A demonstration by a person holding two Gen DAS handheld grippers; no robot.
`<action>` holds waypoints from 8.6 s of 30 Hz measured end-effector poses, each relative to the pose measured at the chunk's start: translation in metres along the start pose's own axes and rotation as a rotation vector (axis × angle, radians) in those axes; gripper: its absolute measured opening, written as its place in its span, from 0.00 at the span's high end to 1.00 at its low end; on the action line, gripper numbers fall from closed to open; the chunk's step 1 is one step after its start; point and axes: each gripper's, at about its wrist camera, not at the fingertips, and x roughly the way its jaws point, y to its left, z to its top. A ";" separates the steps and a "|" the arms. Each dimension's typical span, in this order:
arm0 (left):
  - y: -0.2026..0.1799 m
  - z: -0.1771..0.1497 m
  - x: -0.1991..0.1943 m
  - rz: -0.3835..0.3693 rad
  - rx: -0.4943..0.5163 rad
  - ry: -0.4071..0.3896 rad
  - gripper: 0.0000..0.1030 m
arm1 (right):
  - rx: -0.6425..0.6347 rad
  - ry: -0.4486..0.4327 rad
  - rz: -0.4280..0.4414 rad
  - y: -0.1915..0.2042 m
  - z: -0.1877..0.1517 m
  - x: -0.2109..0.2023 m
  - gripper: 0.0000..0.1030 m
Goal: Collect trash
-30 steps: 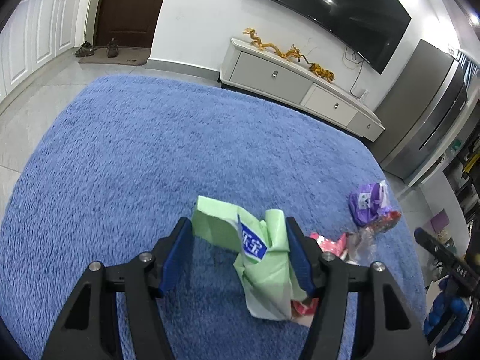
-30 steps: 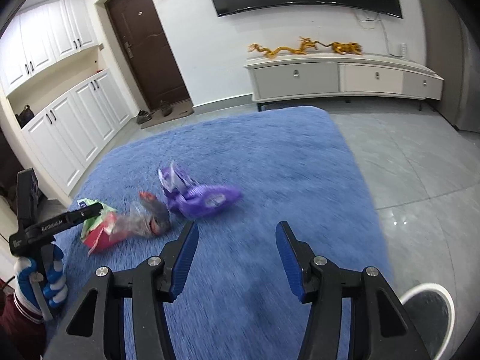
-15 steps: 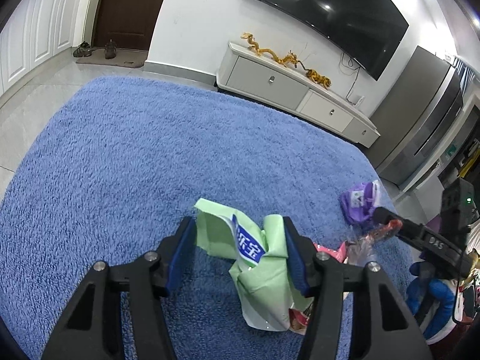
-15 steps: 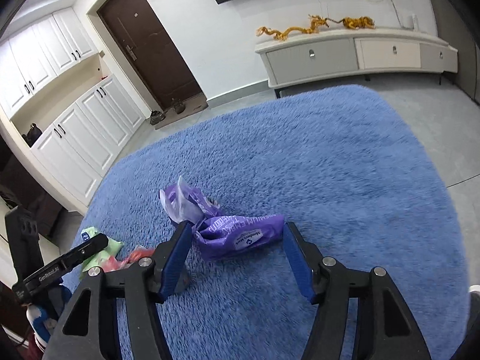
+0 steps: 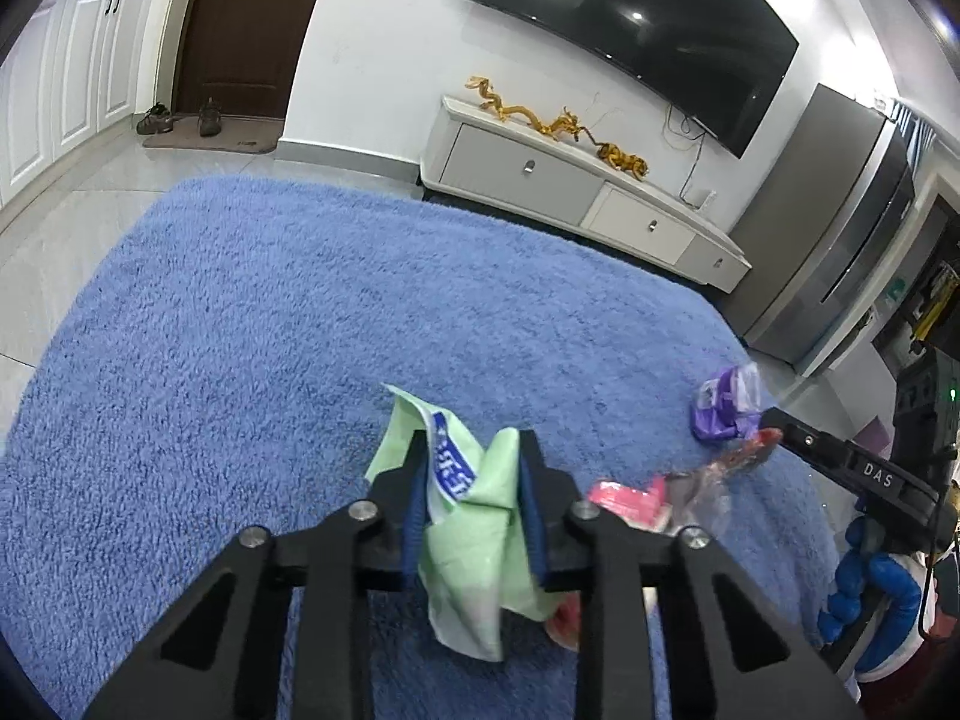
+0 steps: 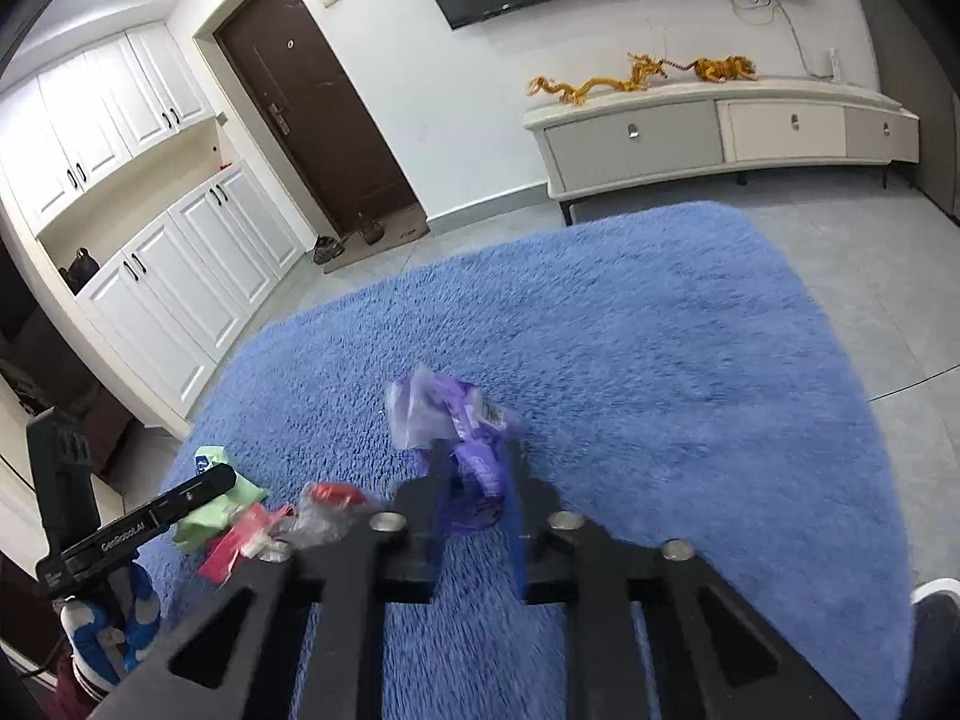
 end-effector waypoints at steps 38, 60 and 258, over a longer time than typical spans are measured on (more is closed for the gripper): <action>-0.391 -0.067 0.003 -0.469 0.485 0.218 0.80 | 0.401 -0.280 -0.348 -0.196 -0.150 -0.269 0.88; -0.531 -0.163 0.122 -0.447 0.606 0.442 0.45 | 0.646 -0.171 -0.415 -0.304 -0.216 -0.242 0.70; -0.263 -0.070 -0.079 0.058 0.429 -0.099 0.39 | 0.030 -0.207 -0.459 -0.050 -0.113 -0.229 0.30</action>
